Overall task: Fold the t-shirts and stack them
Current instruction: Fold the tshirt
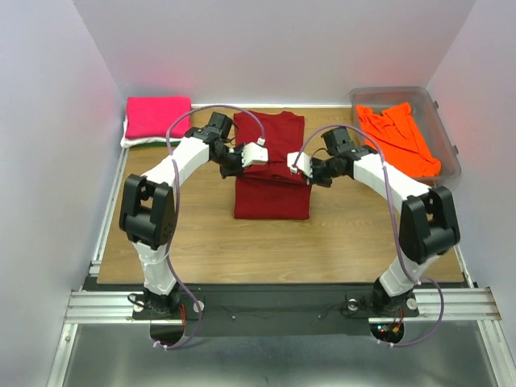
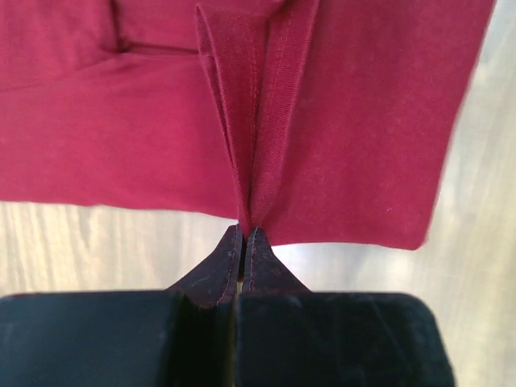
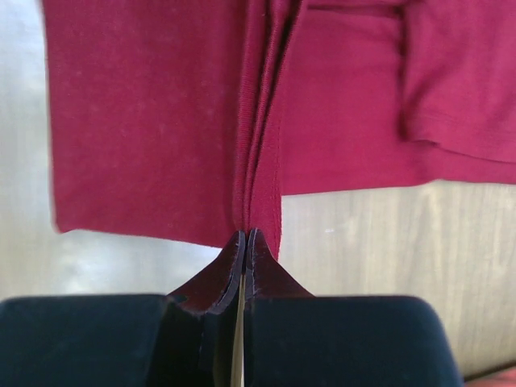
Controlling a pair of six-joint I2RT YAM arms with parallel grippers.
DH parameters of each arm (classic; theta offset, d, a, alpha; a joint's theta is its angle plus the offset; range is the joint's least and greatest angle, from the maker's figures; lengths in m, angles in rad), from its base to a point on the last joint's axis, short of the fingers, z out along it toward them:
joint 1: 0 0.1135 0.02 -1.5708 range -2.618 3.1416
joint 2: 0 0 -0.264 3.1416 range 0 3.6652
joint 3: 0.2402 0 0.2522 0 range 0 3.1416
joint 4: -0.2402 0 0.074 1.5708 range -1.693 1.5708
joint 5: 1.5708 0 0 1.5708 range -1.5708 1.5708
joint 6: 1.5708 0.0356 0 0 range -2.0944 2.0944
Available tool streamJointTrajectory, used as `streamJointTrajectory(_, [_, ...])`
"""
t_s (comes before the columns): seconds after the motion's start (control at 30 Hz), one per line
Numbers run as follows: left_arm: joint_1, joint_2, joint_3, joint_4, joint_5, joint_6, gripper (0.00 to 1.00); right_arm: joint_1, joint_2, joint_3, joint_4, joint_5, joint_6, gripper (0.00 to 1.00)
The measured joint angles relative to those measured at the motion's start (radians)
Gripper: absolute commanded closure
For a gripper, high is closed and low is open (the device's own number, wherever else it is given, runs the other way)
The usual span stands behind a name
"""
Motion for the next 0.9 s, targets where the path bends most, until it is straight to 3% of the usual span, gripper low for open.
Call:
streamJointTrajectory(0.33, [0.059, 0.234, 0.253, -0.053, -0.001, 0.062, 1.00, -0.061, 0.274, 0.277, 0.001, -0.036, -0.072, 0.99])
streamJointTrajectory(0.6, [0.083, 0.335, 0.377, -0.060, -0.003, 0.076, 1.00, -0.072, 0.389, 0.385, 0.006, -0.041, -0.082, 0.99])
streamJointTrajectory(0.63, [0.084, 0.345, 0.381, -0.060, -0.003, 0.077, 0.99, -0.072, 0.400, 0.395, 0.007, -0.040, -0.081, 0.99])
streamJointTrajectory(0.7, [0.086, 0.358, 0.382, -0.058, -0.006, 0.077, 0.87, -0.072, 0.421, 0.416, 0.008, -0.038, -0.076, 0.99])
streamJointTrajectory(0.73, [0.087, 0.363, 0.382, -0.058, -0.008, 0.074, 0.75, -0.072, 0.436, 0.427, 0.009, -0.035, -0.071, 0.87])
streamJointTrajectory(0.77, [0.089, 0.366, 0.382, -0.053, -0.008, 0.074, 0.71, -0.072, 0.442, 0.429, 0.014, -0.031, -0.069, 0.77])
streamJointTrajectory(0.8, [0.090, 0.370, 0.382, -0.041, -0.011, 0.058, 0.62, -0.072, 0.447, 0.429, 0.020, -0.024, -0.063, 0.53])
streamJointTrajectory(0.83, [0.092, 0.371, 0.382, -0.033, -0.013, 0.057, 0.46, -0.072, 0.451, 0.429, 0.024, -0.016, -0.059, 0.45])
streamJointTrajectory(0.9, [0.097, 0.375, 0.395, -0.023, -0.018, 0.038, 0.34, -0.074, 0.453, 0.430, 0.031, 0.008, -0.034, 0.24])
